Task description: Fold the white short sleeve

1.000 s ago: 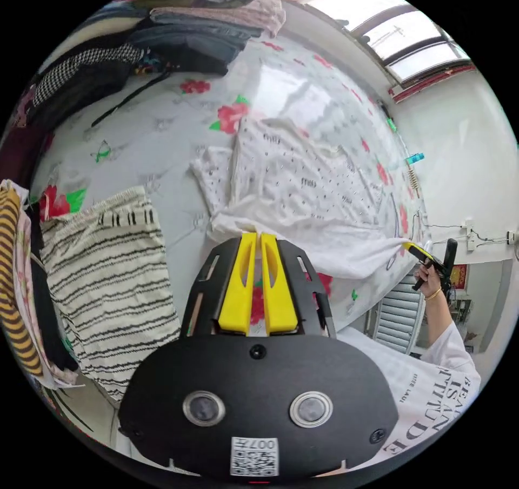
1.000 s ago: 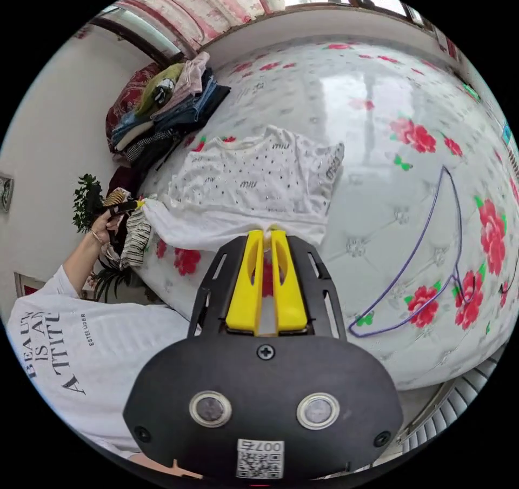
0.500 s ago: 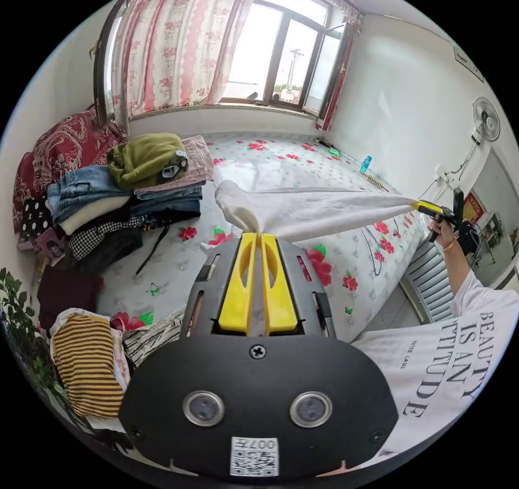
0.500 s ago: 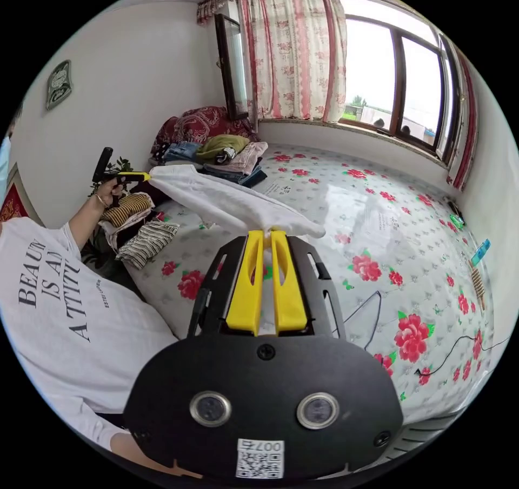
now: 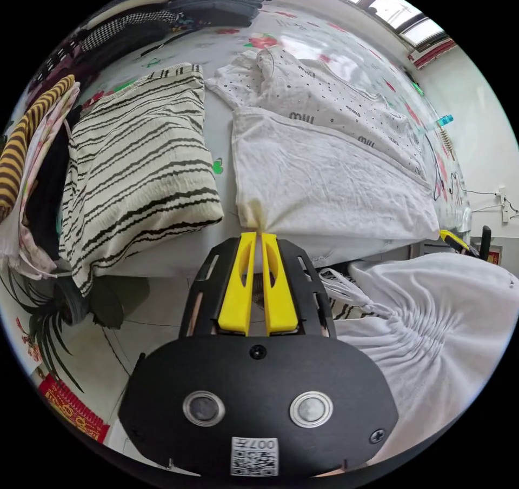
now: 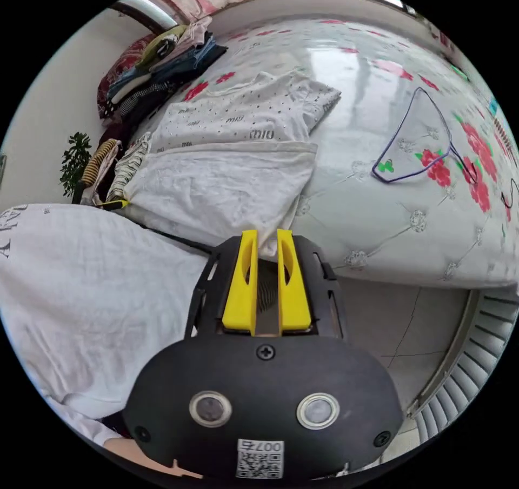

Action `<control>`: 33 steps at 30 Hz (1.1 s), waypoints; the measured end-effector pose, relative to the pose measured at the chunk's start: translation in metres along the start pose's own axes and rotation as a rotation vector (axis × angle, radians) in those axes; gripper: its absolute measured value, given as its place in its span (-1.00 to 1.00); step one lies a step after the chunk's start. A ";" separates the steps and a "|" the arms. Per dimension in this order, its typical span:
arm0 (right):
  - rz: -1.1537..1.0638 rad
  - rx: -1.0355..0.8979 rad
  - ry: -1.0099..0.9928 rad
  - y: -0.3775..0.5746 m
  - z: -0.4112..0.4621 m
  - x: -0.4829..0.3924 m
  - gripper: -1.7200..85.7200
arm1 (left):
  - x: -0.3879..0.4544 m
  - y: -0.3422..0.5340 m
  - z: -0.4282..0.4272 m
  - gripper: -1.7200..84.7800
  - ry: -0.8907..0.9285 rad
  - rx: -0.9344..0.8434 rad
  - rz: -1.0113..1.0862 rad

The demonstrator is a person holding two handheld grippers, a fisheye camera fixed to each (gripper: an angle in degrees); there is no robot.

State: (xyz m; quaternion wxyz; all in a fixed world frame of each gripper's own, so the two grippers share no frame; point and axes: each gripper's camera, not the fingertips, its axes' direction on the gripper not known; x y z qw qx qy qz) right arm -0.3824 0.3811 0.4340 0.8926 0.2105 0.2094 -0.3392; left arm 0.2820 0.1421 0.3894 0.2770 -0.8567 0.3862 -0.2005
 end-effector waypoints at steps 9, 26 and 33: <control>0.344 0.364 -0.178 -0.048 -0.042 0.099 -0.79 | -0.010 -0.003 -0.023 -0.98 0.045 0.078 -0.110; -0.563 0.099 0.310 -0.142 0.031 -0.172 -0.94 | 0.008 0.005 -0.028 -0.98 0.048 0.054 -0.224; -0.646 0.233 0.294 -0.097 -0.006 -0.198 -0.86 | 0.014 -0.003 -0.029 -0.98 0.041 0.044 -0.222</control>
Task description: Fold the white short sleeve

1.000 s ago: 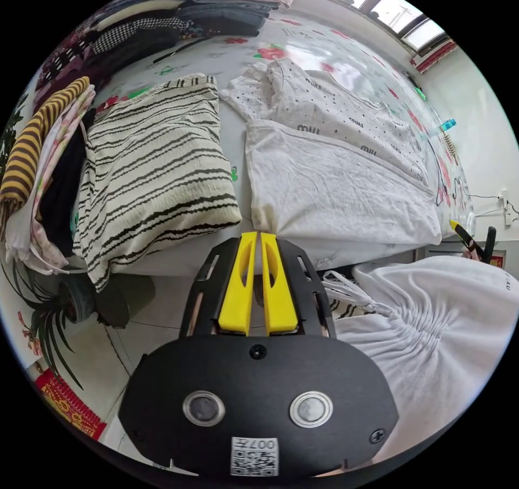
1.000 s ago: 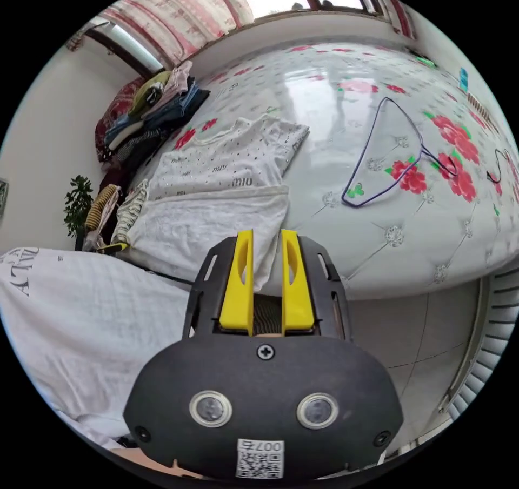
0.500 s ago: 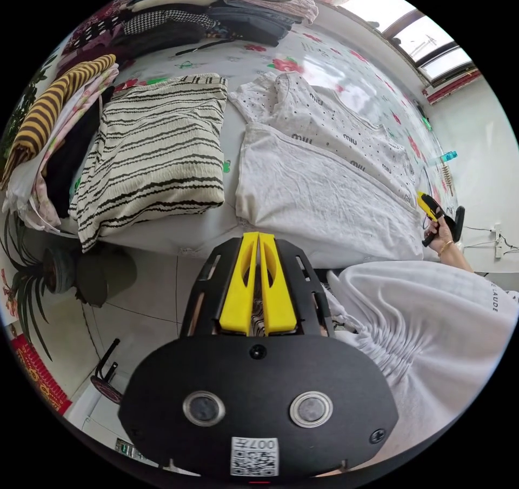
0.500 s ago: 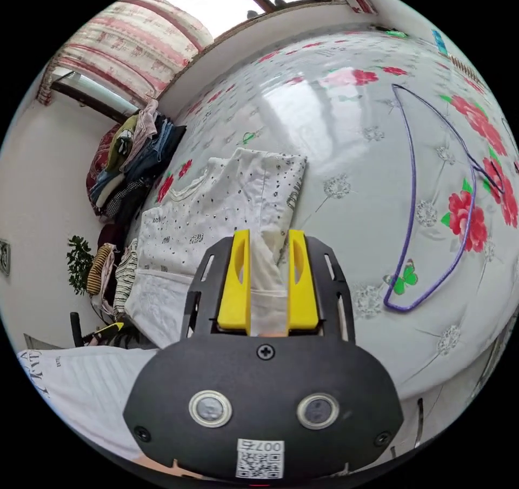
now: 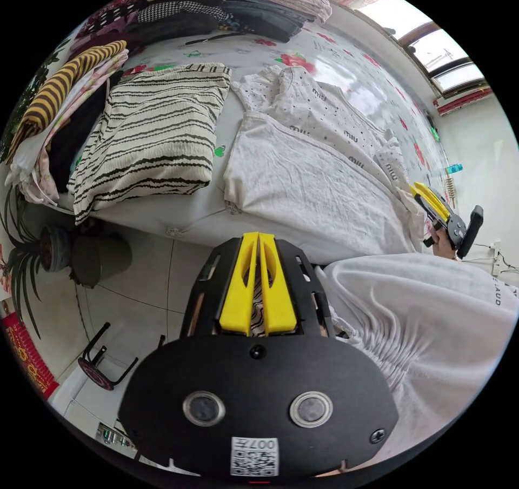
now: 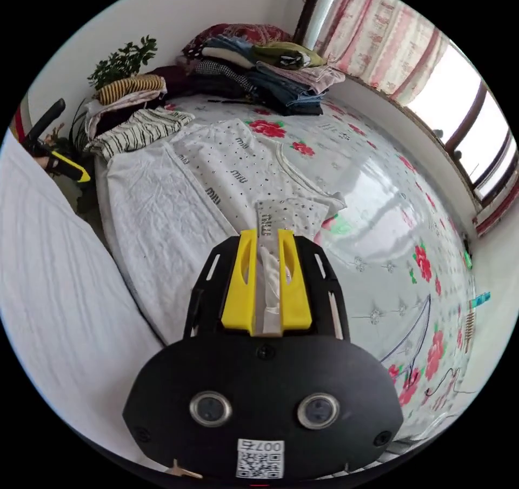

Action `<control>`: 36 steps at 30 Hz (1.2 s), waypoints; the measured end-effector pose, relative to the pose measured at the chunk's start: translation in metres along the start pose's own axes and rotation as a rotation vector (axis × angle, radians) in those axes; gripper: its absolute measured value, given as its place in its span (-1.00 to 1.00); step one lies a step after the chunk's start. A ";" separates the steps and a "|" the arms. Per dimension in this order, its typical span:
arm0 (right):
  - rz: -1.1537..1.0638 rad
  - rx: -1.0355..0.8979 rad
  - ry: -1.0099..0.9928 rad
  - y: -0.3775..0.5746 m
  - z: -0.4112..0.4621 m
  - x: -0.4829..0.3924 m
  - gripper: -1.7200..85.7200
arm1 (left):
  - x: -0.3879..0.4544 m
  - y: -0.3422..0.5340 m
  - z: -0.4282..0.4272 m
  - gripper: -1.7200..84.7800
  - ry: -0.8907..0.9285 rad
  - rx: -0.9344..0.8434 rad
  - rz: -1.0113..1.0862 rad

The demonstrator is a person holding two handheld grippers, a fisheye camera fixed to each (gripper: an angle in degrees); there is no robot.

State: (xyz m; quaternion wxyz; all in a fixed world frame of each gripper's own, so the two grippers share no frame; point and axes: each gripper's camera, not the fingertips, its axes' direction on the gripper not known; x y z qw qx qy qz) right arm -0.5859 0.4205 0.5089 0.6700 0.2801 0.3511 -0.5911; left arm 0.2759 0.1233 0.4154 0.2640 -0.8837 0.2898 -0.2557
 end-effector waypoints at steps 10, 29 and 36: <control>0.756 0.012 -0.504 0.127 0.040 0.207 -0.78 | -0.010 -0.013 -0.007 -0.98 0.018 0.021 -0.037; 1.215 0.125 -0.291 0.276 -0.051 0.245 -0.96 | -0.046 -0.063 -0.029 -0.98 0.108 0.085 -0.014; 1.008 0.114 -0.029 0.154 -0.081 0.195 -0.97 | -0.064 -0.100 -0.049 -0.95 0.117 0.172 0.009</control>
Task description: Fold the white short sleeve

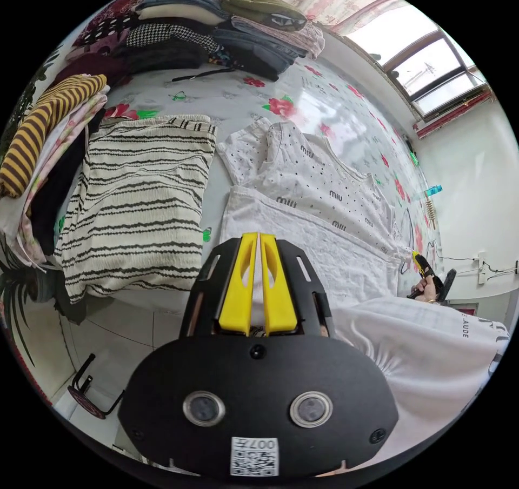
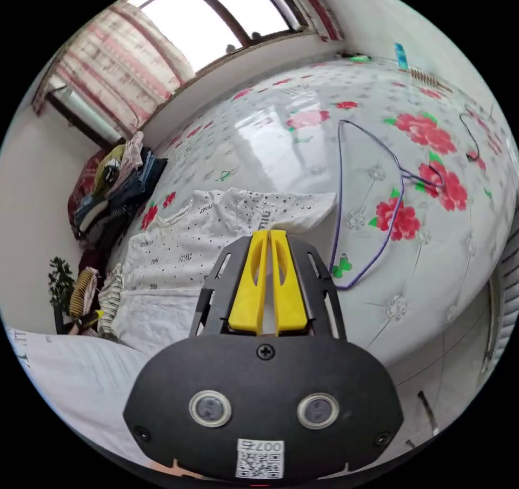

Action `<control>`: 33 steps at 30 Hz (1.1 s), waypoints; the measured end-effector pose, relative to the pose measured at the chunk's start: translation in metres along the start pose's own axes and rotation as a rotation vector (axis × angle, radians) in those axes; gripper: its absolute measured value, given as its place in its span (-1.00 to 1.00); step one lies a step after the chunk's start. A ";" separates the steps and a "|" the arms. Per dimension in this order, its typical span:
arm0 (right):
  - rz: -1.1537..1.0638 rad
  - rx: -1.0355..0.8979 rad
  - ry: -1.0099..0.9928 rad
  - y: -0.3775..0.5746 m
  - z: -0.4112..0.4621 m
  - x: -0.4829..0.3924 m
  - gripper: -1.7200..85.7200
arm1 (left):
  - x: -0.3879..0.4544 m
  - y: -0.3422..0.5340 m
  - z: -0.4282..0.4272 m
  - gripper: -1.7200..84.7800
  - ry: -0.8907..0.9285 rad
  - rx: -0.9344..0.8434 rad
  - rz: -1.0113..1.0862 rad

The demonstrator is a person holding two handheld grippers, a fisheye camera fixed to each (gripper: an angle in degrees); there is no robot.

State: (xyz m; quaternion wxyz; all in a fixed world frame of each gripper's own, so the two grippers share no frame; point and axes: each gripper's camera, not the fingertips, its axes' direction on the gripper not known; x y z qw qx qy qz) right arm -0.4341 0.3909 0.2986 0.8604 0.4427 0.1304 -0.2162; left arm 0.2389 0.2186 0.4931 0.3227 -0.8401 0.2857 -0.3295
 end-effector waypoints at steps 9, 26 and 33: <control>-1.253 -0.298 0.316 0.094 0.115 -0.327 -0.97 | -0.033 -0.067 0.006 -0.81 0.029 0.049 -0.031; -0.847 -0.376 0.119 0.125 0.136 -0.364 -0.96 | -0.054 -0.179 0.079 -0.82 -0.267 -0.122 0.035; -0.725 -0.369 0.114 0.127 0.139 -0.335 -0.96 | -0.069 -0.171 0.059 -0.96 -0.226 -0.049 0.027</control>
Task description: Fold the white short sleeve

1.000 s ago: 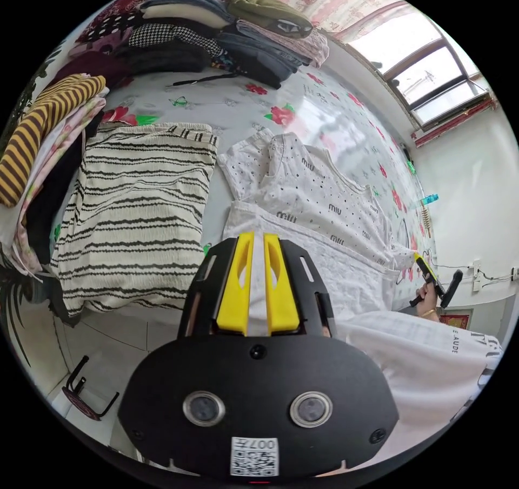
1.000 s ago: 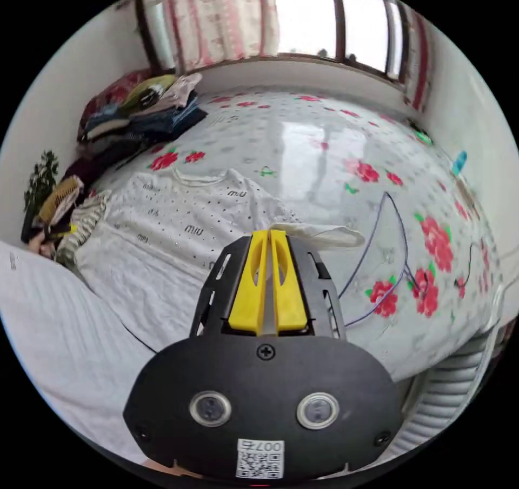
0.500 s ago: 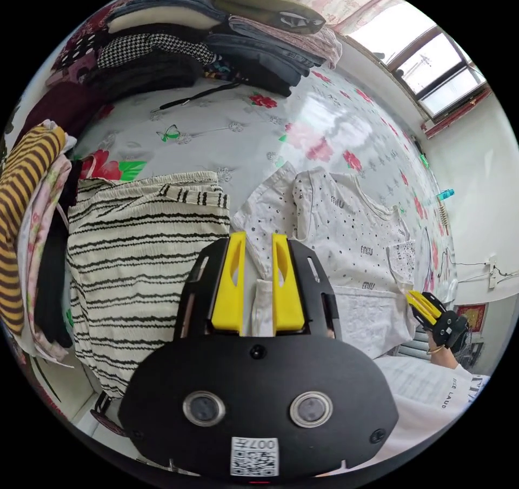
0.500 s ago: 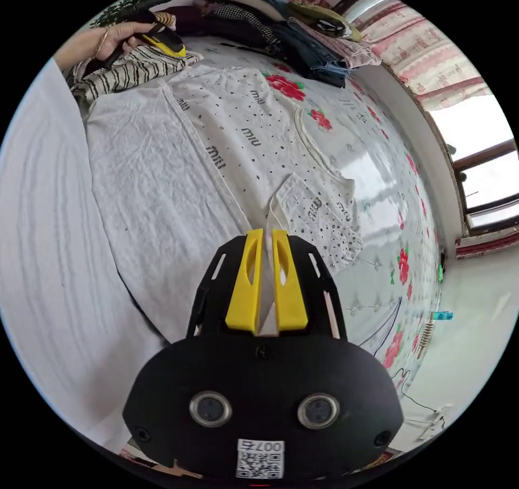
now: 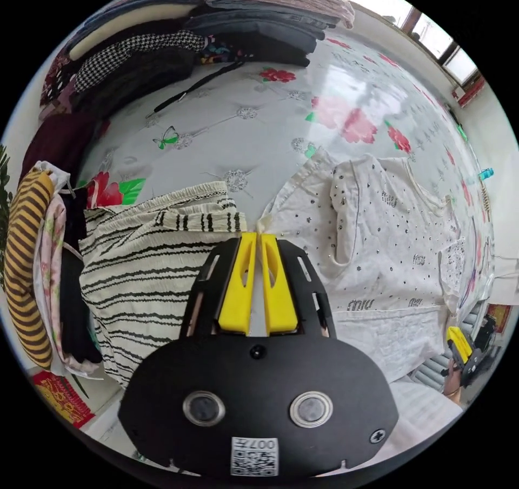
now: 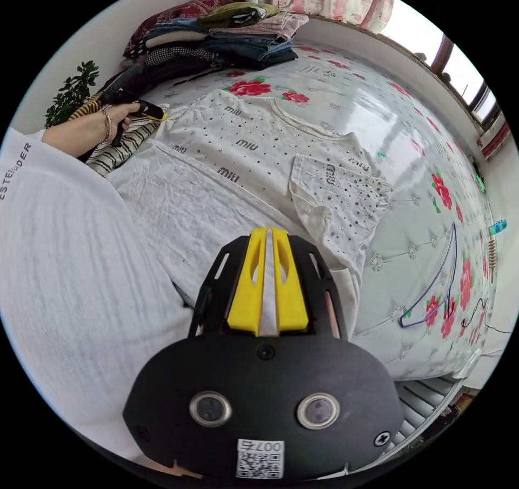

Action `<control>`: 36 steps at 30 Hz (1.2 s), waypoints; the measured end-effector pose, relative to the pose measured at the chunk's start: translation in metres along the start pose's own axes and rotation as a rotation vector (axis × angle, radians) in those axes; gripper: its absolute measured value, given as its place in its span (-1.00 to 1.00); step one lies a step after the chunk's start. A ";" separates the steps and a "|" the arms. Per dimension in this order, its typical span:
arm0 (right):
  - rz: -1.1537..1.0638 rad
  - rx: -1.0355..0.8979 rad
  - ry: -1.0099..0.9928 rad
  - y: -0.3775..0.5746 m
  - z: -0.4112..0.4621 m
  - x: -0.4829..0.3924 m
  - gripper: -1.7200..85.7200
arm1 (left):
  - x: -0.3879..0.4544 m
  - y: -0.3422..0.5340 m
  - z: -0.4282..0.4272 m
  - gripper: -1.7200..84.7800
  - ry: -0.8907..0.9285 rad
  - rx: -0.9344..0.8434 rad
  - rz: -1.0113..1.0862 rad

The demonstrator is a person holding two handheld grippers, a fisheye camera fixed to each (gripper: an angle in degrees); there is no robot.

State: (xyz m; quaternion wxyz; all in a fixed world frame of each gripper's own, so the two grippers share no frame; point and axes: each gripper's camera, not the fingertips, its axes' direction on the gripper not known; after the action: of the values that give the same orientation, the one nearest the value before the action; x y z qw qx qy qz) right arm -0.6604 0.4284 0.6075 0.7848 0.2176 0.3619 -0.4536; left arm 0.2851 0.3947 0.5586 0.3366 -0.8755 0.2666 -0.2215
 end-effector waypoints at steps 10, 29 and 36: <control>0.155 -0.036 -0.058 0.031 0.025 0.057 -0.96 | -0.100 0.103 -0.021 -0.98 0.572 0.280 -0.572; 0.248 0.078 -0.087 0.082 0.037 0.136 -0.93 | 0.188 0.164 -0.005 -0.86 0.239 0.063 0.920; 0.070 0.149 -0.195 -0.009 0.059 0.128 -0.88 | 0.145 0.179 -0.022 -0.81 0.217 0.130 0.713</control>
State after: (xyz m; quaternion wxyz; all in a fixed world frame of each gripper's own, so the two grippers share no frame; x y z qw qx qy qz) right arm -0.6050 0.3136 0.5471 0.8133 0.2425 0.2412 -0.4707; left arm 0.3258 0.1817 0.4769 0.4174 -0.6760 0.5739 -0.1984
